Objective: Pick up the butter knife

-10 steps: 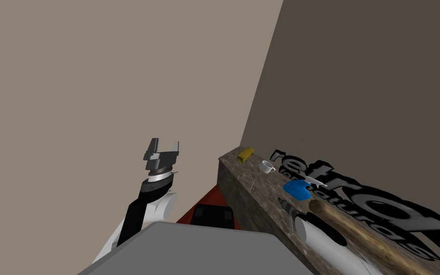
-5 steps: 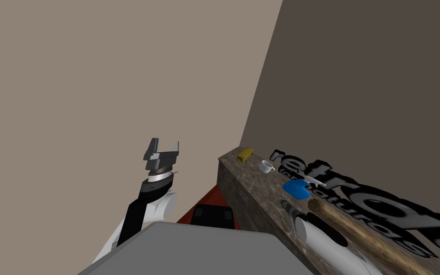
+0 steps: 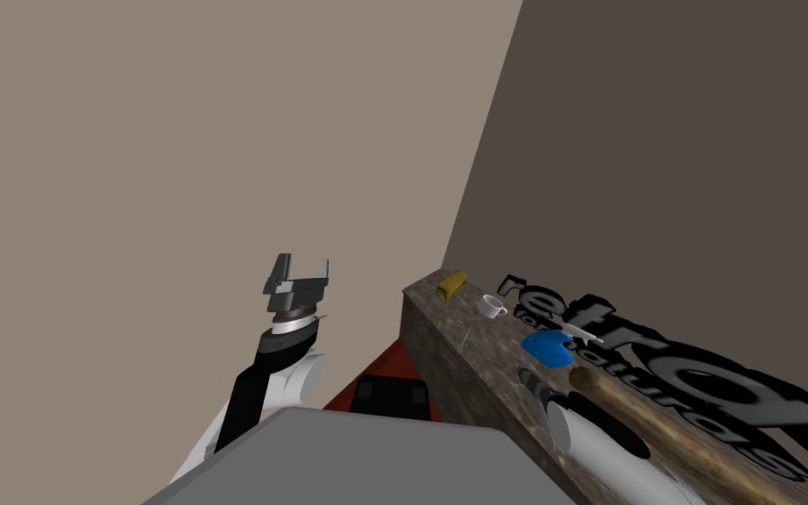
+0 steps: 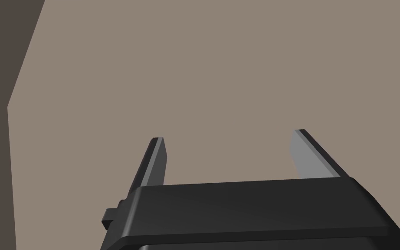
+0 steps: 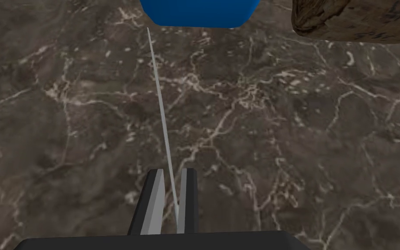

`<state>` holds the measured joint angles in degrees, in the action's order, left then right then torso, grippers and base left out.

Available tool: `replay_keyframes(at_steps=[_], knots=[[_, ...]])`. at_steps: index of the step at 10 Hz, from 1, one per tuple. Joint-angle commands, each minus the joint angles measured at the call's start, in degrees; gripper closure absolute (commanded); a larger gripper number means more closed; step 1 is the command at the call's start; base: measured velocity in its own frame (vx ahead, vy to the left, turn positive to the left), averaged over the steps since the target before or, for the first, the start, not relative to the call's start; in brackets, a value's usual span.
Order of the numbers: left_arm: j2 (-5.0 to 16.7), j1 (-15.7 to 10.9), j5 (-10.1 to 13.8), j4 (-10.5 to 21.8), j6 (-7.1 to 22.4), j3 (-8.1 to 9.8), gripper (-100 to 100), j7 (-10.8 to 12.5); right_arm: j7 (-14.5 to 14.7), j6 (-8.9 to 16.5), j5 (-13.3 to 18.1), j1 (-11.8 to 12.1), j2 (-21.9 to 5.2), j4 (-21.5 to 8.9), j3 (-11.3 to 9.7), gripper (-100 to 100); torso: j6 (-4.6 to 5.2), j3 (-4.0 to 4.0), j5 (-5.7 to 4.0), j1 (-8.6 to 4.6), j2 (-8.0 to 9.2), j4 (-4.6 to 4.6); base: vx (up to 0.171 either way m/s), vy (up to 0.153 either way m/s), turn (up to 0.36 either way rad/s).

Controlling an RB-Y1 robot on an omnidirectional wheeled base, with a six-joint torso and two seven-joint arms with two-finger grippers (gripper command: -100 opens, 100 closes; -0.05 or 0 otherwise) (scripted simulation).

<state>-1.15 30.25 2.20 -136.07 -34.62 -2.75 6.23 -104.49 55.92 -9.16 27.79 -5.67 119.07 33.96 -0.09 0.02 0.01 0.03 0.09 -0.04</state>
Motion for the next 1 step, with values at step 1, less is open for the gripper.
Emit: replay_keyframes(at_steps=[1], knots=[[0.0,0.0,0.0,0.0,0.0,0.00,0,0.0,0.0,0.0,0.0,0.0,0.0,0.0,0.0,0,0.00,0.00,0.00,0.00,0.00,0.00,0.000,0.000,0.000]])
